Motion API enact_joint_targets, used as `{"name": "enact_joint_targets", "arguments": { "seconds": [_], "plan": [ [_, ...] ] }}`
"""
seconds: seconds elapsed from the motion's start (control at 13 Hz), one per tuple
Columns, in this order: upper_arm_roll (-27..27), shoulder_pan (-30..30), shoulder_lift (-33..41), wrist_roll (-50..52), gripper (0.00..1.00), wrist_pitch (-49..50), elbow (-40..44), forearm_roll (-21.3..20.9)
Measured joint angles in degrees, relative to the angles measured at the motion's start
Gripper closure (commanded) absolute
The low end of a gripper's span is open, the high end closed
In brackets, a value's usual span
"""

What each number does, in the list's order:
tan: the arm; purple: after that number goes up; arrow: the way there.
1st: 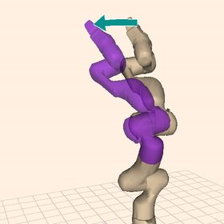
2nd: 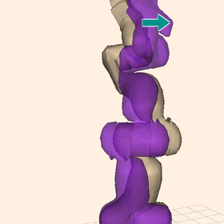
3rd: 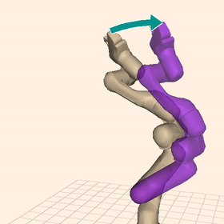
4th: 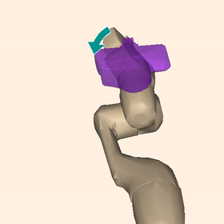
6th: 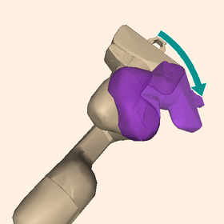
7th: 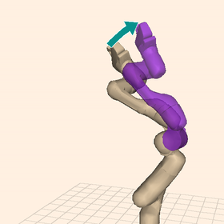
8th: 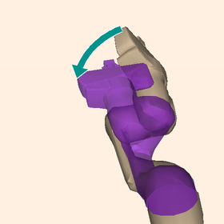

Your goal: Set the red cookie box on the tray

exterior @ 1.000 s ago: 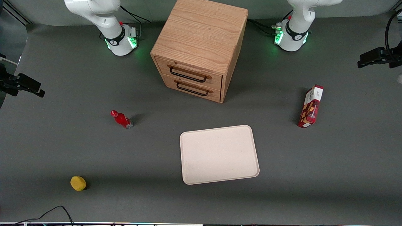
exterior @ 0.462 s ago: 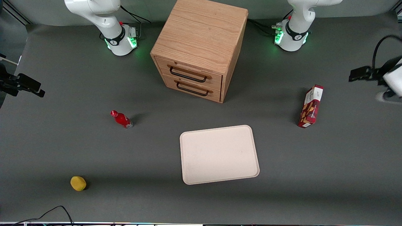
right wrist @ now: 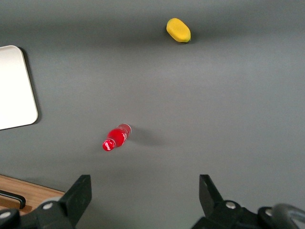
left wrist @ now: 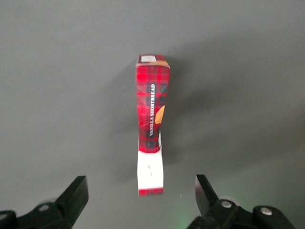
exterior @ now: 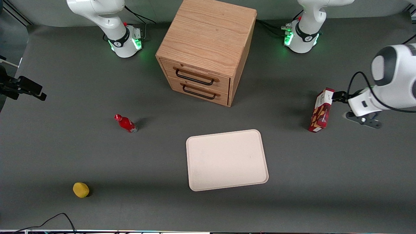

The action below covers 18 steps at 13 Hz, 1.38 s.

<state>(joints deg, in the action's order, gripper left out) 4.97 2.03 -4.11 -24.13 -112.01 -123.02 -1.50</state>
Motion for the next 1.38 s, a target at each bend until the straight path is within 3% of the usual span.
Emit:
{"name": "enact_joint_targets", "arguments": {
  "seconds": [0.08,0.15,0.23,0.38,0.62,0.85,1.15,1.38],
  "plan": [
    [0.0,0.0,0.98,-0.45,0.0,-5.05,-4.65,-0.01],
    [0.0,0.0,1.65,-0.8,0.12,-10.12,-8.67,-0.01],
    [0.0,0.01,1.9,-0.96,0.34,-15.93,-12.43,-0.02],
    [0.0,0.01,1.04,-1.08,0.96,-27.11,-18.36,-0.04],
    [0.0,0.01,-3.02,-1.11,1.0,-35.92,-20.44,-0.04],
    [0.0,0.01,-4.01,-1.11,1.0,-34.67,-18.23,0.14],
    [-0.46,0.13,-2.95,2.34,1.0,-8.04,0.77,3.19],
    [-7.02,0.43,-2.91,19.39,1.0,4.72,16.52,3.92]
  ]
}}
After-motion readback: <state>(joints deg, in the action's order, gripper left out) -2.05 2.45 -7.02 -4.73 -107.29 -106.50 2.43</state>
